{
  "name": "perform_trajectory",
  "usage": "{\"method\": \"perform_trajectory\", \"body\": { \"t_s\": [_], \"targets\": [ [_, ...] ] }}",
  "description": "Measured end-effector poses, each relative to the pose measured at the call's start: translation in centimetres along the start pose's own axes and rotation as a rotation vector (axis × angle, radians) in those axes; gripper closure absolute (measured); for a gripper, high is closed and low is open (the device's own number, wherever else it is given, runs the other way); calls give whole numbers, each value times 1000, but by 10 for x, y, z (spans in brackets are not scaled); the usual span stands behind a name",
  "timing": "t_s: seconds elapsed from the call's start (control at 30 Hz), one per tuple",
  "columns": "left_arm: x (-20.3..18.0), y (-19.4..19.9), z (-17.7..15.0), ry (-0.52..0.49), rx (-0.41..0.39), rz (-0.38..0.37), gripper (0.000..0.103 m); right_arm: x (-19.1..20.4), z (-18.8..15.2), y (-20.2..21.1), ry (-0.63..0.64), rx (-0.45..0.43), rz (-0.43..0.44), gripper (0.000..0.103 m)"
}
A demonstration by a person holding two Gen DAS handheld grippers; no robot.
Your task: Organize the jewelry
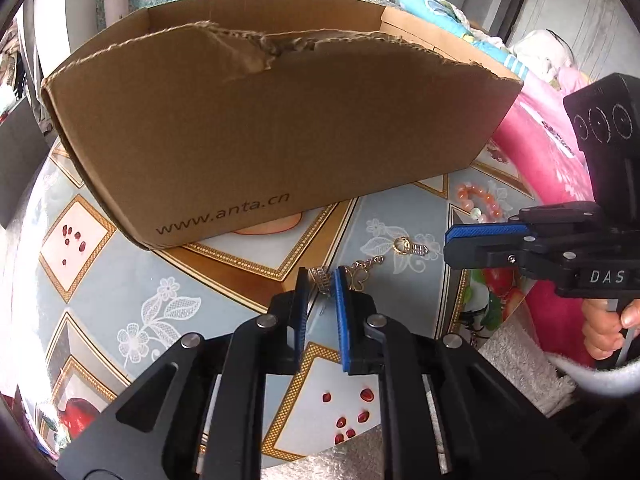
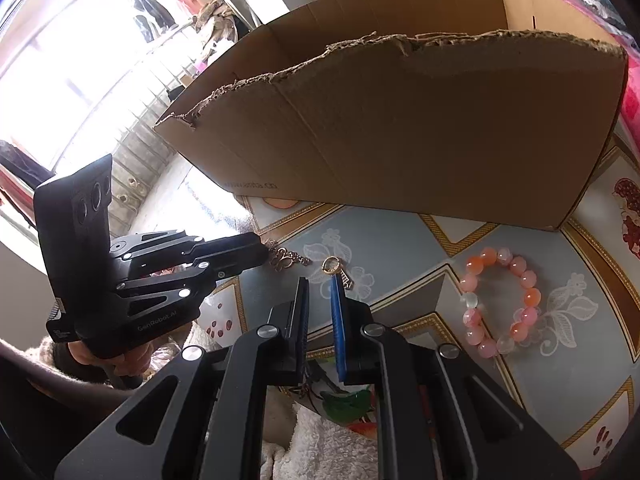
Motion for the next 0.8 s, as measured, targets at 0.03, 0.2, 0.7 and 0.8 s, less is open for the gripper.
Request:
{"method": "perform_trajectory", "body": {
  "t_s": [0.03,0.2,0.7,0.8],
  "targets": [
    [0,0,0,-7,-1,9,91,0,1,-1,1,2,0,91],
    [-5,-1,1,-48,1,40,91,-1,2,-4,0,5,0,91],
    [9,-5,7,43,19,-19,97,-3,0,-2,-6,-5,-21,91],
    [15,0,8,71,6,-31,97,0,-2,0,21,-5,-48,91]
  ]
}}
Point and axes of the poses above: each gripper's, at about its wrist camera, not at the fingertips, and y roughly against the way its jaws point, x to its left, z to its top, the point moved 2 cm from there along -y, roughly the way its jaws point, and after that the axes turned 11 degrees about y, right-handed, at the moved point
